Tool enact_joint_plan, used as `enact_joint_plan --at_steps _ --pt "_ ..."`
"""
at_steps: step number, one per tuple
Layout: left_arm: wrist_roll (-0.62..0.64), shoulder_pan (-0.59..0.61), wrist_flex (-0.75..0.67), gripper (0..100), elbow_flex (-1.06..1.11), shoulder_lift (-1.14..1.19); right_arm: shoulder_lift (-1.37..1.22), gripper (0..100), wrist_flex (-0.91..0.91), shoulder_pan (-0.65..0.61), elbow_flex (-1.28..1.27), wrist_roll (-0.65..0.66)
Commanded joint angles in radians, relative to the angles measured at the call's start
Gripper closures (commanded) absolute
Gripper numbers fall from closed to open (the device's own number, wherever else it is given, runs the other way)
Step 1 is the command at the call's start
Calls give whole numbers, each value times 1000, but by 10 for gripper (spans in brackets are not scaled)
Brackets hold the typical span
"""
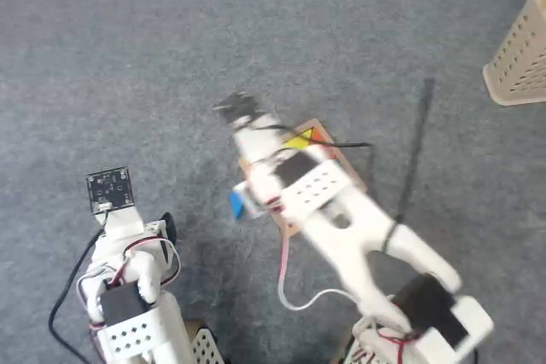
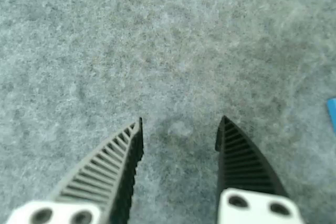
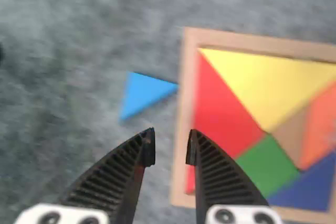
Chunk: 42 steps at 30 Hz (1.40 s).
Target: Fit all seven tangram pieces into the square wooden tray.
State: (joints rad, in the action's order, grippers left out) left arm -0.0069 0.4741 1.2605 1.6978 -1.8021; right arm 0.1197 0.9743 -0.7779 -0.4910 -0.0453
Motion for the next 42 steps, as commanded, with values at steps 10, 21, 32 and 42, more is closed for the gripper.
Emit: enact_joint_plan --at_steps 10,21,32,42 --pt "-6 5 3 784 -13 -20 -289 836 -104 -133 281 -413" --pt "-6 5 3 784 -13 -20 -401 772 -137 -111 282 -497" --pt "-6 5 3 784 -13 -20 -486 772 -136 -116 333 -497" --pt "-6 5 3 784 -13 -20 -496 772 -128 -116 388 -588"
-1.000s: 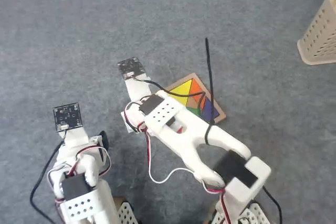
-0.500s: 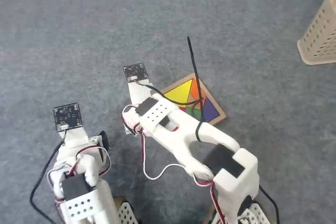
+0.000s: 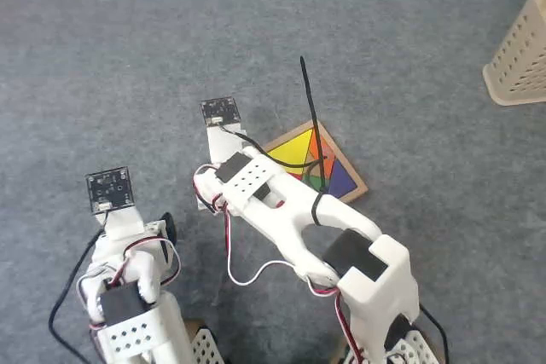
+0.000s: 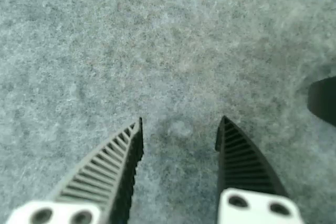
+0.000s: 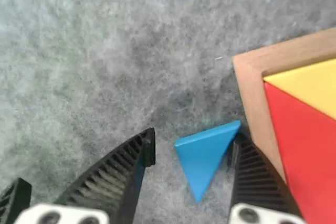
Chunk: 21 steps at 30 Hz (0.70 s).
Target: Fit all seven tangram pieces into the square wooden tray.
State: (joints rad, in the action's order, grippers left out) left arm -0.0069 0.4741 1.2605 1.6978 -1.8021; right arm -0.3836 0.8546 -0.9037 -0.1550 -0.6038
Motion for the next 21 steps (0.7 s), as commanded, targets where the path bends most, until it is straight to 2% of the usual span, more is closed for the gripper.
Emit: enact_joint_plan --at_steps 1,3,8,17,21 --pt "-6 5 3 784 -13 -20 7 772 -8 12 46 -29" --pt "-6 5 3 784 -13 -20 7 783 -8 13 32 -29" --pt "-6 5 3 784 -13 -20 8 906 -7 15 -2 -31" --pt "-6 5 3 784 -13 -20 19 915 85 13 12 -23" --pt "-6 5 3 784 -13 -20 59 918 160 12 23 77"
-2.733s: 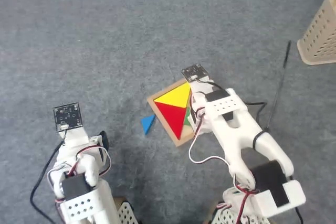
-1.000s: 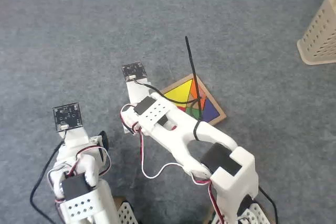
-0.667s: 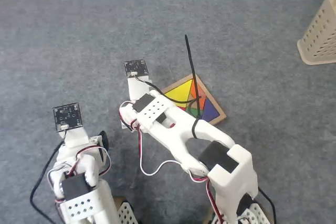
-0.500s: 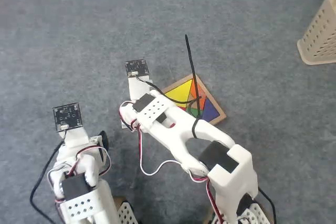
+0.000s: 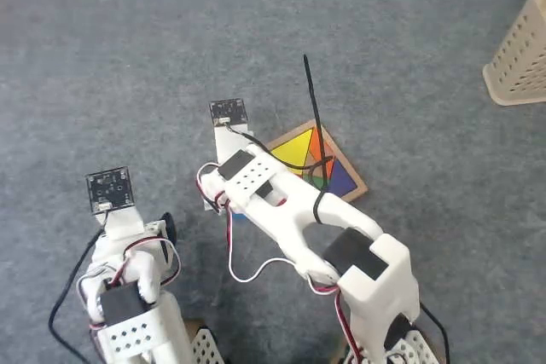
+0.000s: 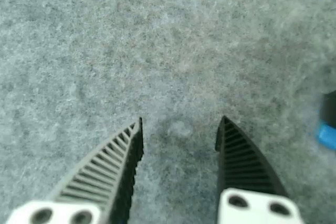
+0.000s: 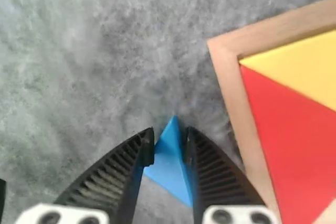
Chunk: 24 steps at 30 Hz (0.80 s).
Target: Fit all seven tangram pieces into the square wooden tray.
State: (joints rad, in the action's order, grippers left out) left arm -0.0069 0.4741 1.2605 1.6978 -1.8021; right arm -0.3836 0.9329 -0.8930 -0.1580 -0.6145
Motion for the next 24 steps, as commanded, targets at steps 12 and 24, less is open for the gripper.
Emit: enact_joint_plan --at_steps 12,24 --pt "-6 5 3 784 -13 -20 248 913 133 -2 -63 364" --pt "-6 5 3 784 -13 -20 414 810 -130 -108 -358 423"
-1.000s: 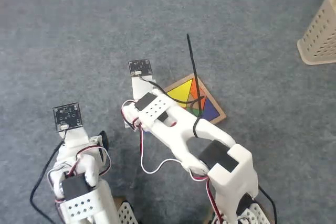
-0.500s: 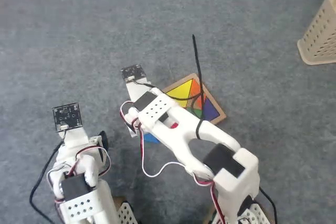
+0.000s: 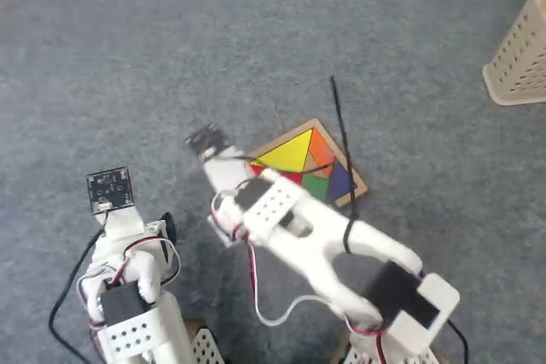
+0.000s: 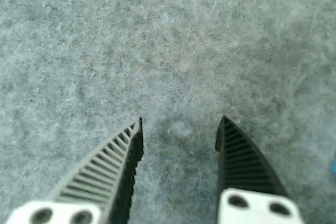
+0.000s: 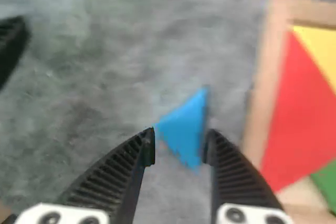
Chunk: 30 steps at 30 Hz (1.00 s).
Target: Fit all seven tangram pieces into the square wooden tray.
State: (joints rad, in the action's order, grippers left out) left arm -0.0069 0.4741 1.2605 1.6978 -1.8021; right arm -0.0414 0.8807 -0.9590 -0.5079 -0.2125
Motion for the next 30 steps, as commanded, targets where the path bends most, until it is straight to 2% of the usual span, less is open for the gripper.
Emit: enact_joint_plan --at_steps 1,11,17,23,30 --pt "-6 5 3 784 -13 -20 61 808 -90 -45 -6 18" --pt "-6 5 3 784 -13 -20 -110 810 -104 -44 66 12" --pt "-6 5 3 784 -13 -20 -116 813 -102 -42 66 12" --pt "-6 5 3 784 -13 -20 -116 958 -102 -4 66 14" --pt "-6 5 3 784 -13 -20 -73 975 -68 33 66 15"
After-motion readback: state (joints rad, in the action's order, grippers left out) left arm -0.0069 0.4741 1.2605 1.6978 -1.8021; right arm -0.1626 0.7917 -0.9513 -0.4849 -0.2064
